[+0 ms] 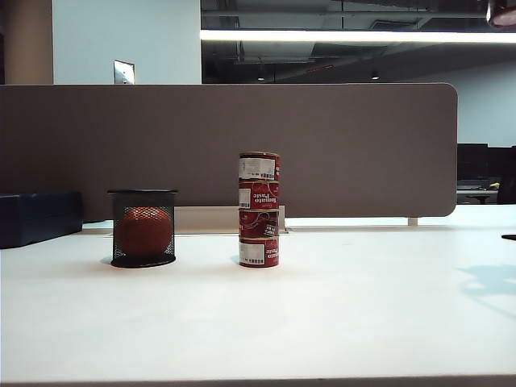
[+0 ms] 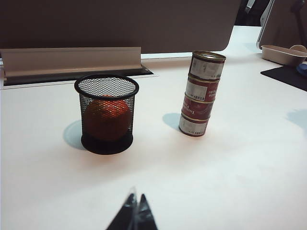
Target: Take a can of tomato sauce from the stacked ones and place it on the table.
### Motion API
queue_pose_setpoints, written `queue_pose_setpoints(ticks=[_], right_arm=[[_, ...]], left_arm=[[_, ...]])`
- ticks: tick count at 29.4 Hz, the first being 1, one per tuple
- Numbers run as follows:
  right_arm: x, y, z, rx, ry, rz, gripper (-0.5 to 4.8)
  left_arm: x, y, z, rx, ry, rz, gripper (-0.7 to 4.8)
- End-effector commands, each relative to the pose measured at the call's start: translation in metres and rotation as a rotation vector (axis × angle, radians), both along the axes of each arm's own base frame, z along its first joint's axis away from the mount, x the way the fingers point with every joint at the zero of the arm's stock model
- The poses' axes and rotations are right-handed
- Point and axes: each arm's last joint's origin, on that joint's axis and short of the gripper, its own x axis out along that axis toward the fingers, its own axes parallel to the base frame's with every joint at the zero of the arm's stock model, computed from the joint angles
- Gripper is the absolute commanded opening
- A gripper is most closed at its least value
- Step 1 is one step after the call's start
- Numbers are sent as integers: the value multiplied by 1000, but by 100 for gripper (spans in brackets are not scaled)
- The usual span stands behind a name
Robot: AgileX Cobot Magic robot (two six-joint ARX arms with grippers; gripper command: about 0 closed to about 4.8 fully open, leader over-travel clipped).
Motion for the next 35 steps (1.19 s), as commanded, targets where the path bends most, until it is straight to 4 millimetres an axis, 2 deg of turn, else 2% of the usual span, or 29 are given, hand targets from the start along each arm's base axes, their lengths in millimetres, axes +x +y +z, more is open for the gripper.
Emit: queue_pose_setpoints(ticks=[1,10,13,20,28,35], right_arm=[[-8,0,-5,-1,-63,6,225],[-24,1,-53,16,-84,1,225],[-29,1,-85,35,-91,-3,225],[-32,2,-130,54,-91,-9,225],[-38,2,-174,57,-86,-9,224],[-46,2,-201,56,-97,-9,224]], left_arm=[[0,0,3,3,-24,1,-5],[0,0,3,3,-25,1,-5],[0,0,3,3,-24,1,-5],[0,0,3,3,-24,1,-5],[0,0,3,3,-24,1,-5],[0,0,3,3,-25,1,-5]])
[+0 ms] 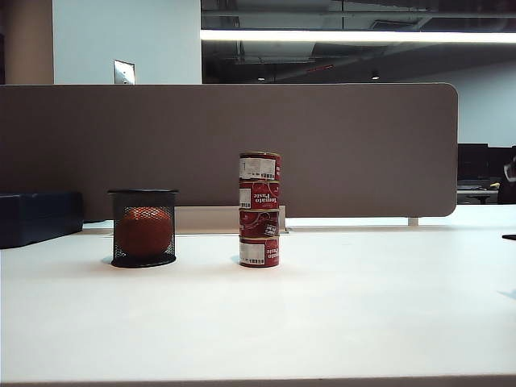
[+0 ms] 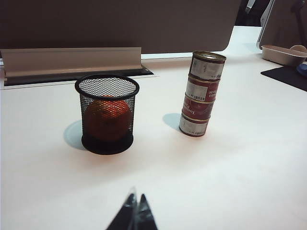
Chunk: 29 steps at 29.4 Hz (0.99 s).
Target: Take a can of tomato sauce from the stacked ones and place it on the table.
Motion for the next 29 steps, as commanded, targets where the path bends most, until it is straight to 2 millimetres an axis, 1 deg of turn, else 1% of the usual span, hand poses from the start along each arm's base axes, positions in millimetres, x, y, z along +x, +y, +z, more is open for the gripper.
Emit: queue_pose_setpoints(ticks=[1,6,16,29], right_arm=[[-2,0,-2,1,-64,2,224],[-9,0,-20,0,-72,-1,224],[-20,-1,-43,-22,-44,-50,224],[-20,-2,-48,-38,-11,-67,223]], left_arm=[[0,0,3,3,-23,1,-5],[0,0,3,3,-24,1,-5],[0,0,3,3,-24,1,-5],[0,0,3,3,-24,1,-5]])
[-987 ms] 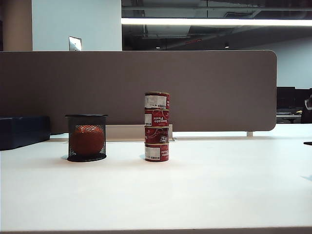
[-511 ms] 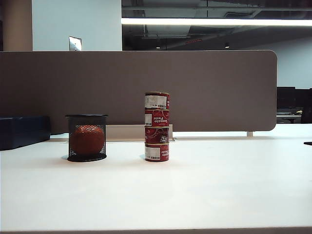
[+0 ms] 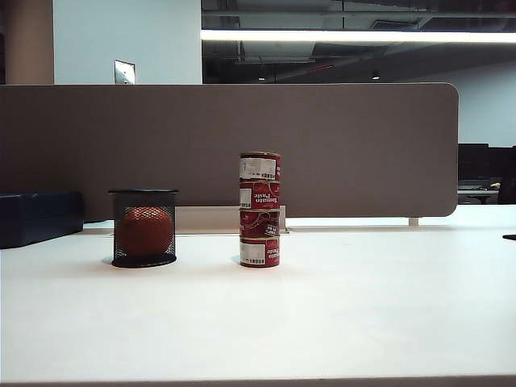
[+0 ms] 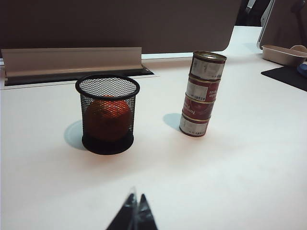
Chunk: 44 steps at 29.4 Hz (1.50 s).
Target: Take a can of tomato sauce from the stacked ones and place it on the table.
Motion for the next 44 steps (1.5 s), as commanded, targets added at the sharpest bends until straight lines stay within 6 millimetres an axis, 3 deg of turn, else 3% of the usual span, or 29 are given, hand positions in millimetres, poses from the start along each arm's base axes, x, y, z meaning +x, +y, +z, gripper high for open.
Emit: queue_pose_setpoints(ticks=[1,19,27,31,34,37,42,44], right_arm=[[1,0,0,-3,-4,2,223],[4,0,-16,-5,118,-8,220],[7,0,-13,-3,80,-5,222],[8,0,-10,10,56,-1,287],[8,0,-10,9,55,-1,294],[8,0,-9,9,43,-2,348],[9,0,-7,9,27,-2,360],[9,0,-7,8,27,-3,403]], left_arm=[[0,0,3,3,-24,1,-5],[0,0,3,3,-24,1,-5],[0,0,3,3,-24,1,-5],[0,0,3,3,-24,1,-5],[0,0,3,3,-24,1,-5],[0,0,3,3,-24,1,-5],[0,0,3,3,-24,1,-5],[0,0,3,3,-24,1,-5]])
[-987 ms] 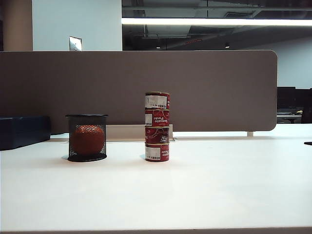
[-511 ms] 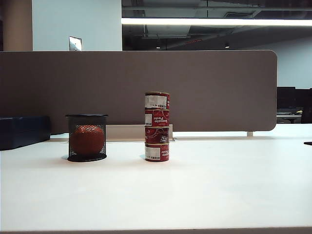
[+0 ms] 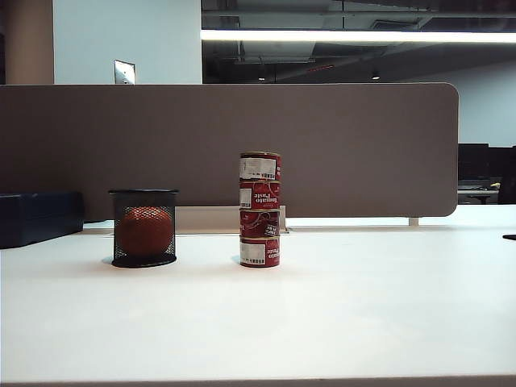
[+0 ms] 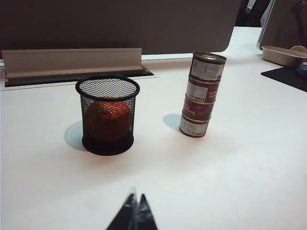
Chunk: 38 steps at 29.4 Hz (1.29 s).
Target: Take a can of tomato sauce from the stacked ones and place it on the table.
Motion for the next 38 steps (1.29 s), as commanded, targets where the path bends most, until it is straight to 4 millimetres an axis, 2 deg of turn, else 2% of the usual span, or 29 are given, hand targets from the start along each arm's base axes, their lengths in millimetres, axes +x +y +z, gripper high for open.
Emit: queue_pose_setpoints(ticks=[1,10,13,15,16,19,20,22,23,38], right_arm=[[1,0,3,2,-23,2,415],[4,0,12,4,-122,3,413],[4,1,13,11,-135,22,337],[5,1,14,14,-148,33,230],[5,1,16,13,-164,34,197],[6,1,19,13,-199,35,195],[6,1,21,13,-213,36,167],[6,2,24,17,-247,58,38],[6,2,25,20,-261,71,-4],[6,2,38,46,-374,76,-9]], left_arm=[[0,0,3,3,-21,1,-5],[0,0,3,3,-21,1,-5],[0,0,3,3,-21,1,-5],[0,0,2,3,-20,1,-5],[0,0,2,3,-20,1,-6],[0,0,3,3,-21,1,-5],[0,0,3,3,-21,1,-5],[0,0,3,3,-21,1,-5],[0,0,3,3,-21,1,-5],[0,0,2,3,-20,1,-5]])
